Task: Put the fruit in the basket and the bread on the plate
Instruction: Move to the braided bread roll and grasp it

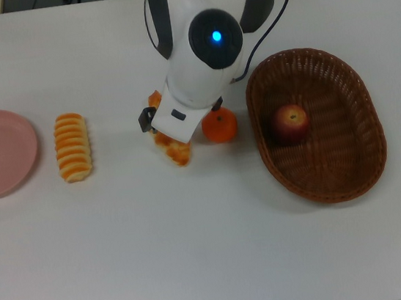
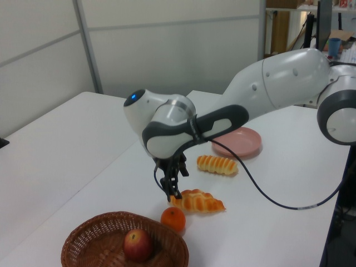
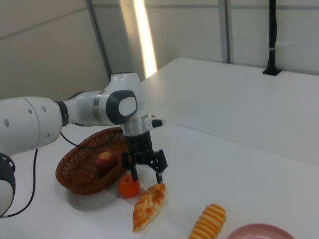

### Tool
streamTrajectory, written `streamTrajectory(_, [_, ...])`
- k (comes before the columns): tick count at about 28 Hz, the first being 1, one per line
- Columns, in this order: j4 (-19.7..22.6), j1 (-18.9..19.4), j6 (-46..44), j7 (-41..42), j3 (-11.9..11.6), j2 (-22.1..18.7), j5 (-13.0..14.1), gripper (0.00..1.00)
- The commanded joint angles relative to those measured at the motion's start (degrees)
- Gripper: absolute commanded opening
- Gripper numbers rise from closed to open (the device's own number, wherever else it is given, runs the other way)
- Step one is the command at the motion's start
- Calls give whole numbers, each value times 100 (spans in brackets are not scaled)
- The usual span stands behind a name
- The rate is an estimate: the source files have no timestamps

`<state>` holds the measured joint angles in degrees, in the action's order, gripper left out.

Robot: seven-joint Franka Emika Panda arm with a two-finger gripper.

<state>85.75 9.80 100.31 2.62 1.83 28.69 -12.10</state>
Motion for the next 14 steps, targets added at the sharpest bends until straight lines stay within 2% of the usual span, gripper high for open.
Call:
streamTrajectory(1, [56,-4,59,63,-8,189,-258,100])
streamTrajectory(4, [74,-57,76,63,-8,260,-310,100])
streamTrajectory(9, [188,-93,182,72,-8,313,-548,98])
streamTrajectory(10, [214,-93,182,80,-8,321,-626,80])
streamTrajectory(12, [258,-93,191,80,-8,322,-653,55])
streamTrajectory(14, [276,-93,200,89,-8,322,-653,24])
